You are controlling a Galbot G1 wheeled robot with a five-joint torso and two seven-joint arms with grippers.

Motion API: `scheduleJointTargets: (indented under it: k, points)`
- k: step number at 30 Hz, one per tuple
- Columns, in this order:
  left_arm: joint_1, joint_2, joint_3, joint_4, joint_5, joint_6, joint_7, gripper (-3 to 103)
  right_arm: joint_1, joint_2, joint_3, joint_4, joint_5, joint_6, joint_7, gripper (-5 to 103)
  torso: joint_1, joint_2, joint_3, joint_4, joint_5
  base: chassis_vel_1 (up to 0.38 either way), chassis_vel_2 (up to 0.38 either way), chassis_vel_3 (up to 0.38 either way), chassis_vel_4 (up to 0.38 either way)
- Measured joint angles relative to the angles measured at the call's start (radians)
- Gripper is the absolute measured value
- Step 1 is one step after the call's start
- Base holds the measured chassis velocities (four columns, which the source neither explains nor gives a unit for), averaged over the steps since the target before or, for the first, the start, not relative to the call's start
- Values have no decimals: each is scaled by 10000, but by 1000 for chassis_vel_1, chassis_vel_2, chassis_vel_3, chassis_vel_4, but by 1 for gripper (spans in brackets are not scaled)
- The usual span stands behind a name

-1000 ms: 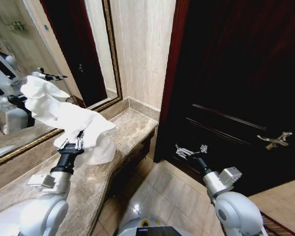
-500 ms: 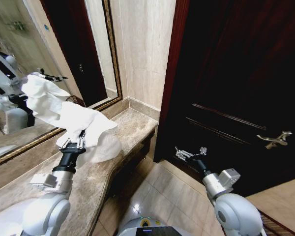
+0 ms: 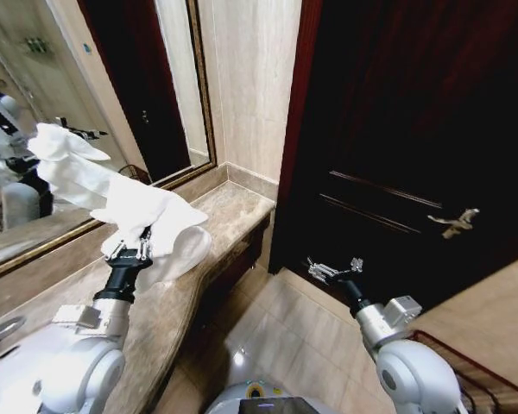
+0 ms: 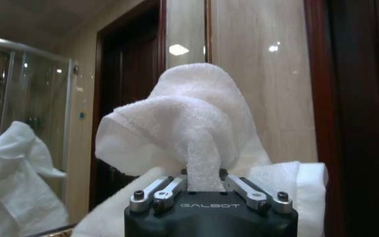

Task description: Discard the used towel into the hamper.

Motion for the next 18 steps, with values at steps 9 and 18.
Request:
scheduleJointTargets:
  k: [9,18]
  points:
    - [26,17,31,-58,1,-22,13,14,-35,70,-77,-1,-33,14,-23,100,4,-1,2,0,-1,192,-189,-179,189]
    - [54,16,78,-110,6,-145,18,14,-44,83,-103,-1,-65,85,-31,100,5,-2,3,2,-4,152,-159,-144,158]
